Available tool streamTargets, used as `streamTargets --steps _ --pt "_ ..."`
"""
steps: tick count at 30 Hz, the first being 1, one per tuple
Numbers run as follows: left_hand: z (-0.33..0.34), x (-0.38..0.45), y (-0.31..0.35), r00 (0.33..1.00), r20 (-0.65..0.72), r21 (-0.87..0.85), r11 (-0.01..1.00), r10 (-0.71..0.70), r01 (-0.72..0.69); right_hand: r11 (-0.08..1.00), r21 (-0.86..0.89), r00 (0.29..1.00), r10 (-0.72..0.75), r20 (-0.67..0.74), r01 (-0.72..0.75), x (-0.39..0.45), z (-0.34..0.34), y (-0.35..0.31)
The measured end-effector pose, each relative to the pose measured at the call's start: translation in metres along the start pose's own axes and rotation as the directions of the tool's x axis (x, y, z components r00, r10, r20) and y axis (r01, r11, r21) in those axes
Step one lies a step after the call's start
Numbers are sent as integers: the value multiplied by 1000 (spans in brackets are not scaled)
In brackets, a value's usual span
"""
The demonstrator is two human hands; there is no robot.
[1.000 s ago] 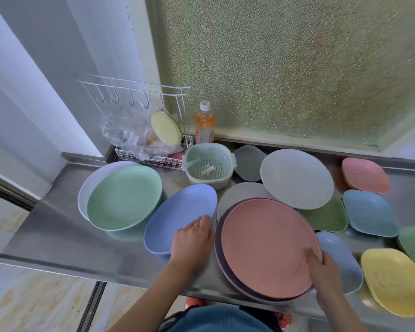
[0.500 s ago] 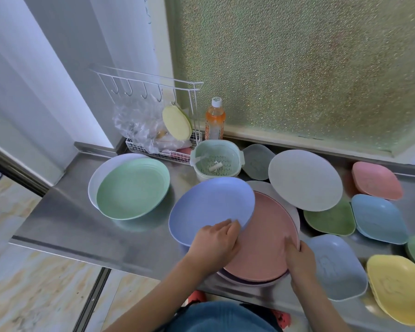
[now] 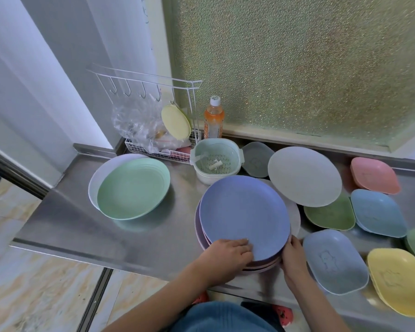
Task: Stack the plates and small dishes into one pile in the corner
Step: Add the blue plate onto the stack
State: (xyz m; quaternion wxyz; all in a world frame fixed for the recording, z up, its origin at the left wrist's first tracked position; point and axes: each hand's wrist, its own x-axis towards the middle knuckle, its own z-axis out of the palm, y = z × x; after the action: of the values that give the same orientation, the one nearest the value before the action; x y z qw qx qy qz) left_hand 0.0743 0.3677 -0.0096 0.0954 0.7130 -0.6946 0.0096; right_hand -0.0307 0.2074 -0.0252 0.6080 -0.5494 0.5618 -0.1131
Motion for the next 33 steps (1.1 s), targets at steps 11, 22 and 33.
streamTargets --steps 11,22,33 --pt "-23 -29 -50 290 221 -699 56 -931 713 992 -94 987 -72 143 86 -7 2 -2" --pt "-26 -92 -88 147 409 -745 -236 -901 624 982 -188 956 52 288 3 -20 56 -9" --pt "-32 -100 -101 110 309 -746 -169 -945 644 591 -725 913 -51 405 354 -33 88 -26"
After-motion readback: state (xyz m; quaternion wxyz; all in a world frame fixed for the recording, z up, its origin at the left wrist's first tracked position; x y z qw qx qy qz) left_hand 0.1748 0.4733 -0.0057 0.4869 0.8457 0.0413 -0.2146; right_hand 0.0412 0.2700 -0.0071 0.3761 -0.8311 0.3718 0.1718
